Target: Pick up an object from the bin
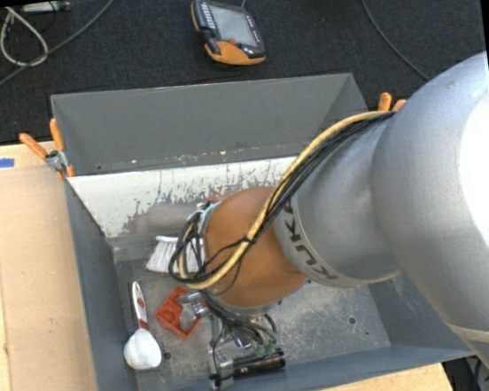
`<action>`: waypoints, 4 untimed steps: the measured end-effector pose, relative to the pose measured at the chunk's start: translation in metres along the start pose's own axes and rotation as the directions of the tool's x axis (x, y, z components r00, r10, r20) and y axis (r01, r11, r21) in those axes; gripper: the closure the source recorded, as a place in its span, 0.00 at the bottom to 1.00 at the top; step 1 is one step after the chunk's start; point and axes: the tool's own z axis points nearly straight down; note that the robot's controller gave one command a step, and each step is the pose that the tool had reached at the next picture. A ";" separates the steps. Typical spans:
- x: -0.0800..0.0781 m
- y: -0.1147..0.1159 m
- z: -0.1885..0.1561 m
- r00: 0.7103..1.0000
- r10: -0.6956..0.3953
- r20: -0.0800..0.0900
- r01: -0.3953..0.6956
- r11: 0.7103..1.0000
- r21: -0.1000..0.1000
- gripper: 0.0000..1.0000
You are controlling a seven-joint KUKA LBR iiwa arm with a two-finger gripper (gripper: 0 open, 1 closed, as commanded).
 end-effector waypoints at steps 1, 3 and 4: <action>-0.065 0.009 0.026 0.957 -0.289 0.029 0.289 0.957 0.010 0.00; -0.009 0.045 0.019 0.997 -0.072 0.037 0.072 0.997 -0.005 1.00; -0.003 0.044 0.000 0.997 -0.073 0.016 0.073 0.997 -0.002 1.00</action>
Offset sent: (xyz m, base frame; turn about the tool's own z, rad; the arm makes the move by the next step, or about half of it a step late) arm -0.0107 0.0413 -0.0290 -0.0737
